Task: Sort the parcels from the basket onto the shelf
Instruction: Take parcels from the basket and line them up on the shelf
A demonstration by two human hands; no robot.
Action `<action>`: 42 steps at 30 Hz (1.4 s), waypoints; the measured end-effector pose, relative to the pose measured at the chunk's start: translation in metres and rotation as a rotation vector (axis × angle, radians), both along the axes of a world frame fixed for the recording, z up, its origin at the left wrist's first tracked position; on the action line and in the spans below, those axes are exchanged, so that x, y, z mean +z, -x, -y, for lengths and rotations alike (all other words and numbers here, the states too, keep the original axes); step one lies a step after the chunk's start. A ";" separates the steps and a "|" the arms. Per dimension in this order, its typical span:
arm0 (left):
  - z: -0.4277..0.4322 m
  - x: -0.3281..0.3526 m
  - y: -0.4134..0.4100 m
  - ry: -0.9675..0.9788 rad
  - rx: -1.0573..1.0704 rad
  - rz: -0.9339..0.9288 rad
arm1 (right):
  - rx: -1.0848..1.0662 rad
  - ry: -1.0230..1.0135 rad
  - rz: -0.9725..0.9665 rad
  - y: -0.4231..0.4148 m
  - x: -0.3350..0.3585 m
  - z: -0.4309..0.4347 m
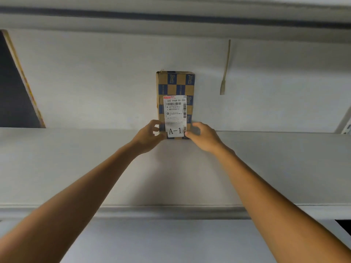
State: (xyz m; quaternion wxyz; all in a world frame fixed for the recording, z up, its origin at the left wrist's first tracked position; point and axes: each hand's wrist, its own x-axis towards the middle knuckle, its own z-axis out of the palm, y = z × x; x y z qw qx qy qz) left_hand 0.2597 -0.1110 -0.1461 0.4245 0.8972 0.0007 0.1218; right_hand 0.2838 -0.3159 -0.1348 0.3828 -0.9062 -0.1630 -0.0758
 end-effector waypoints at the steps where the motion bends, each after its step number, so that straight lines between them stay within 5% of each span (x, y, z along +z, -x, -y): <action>1: 0.002 0.000 0.008 -0.042 0.003 0.003 | 0.014 0.008 0.006 0.007 -0.001 0.004; 14: 0.081 0.019 0.055 -0.461 -0.375 0.063 | -0.161 0.116 -0.027 0.108 0.013 0.074; 20: 0.152 0.025 0.078 -0.442 -0.684 0.108 | -0.460 0.006 -0.063 0.194 0.013 0.136; 25: 0.239 0.013 0.145 -0.246 -1.012 0.158 | -0.700 -0.113 -0.094 0.290 -0.014 0.186; 42: 0.426 -0.177 0.412 -0.507 -1.605 -0.233 | -1.252 -0.375 -0.407 0.620 -0.214 0.289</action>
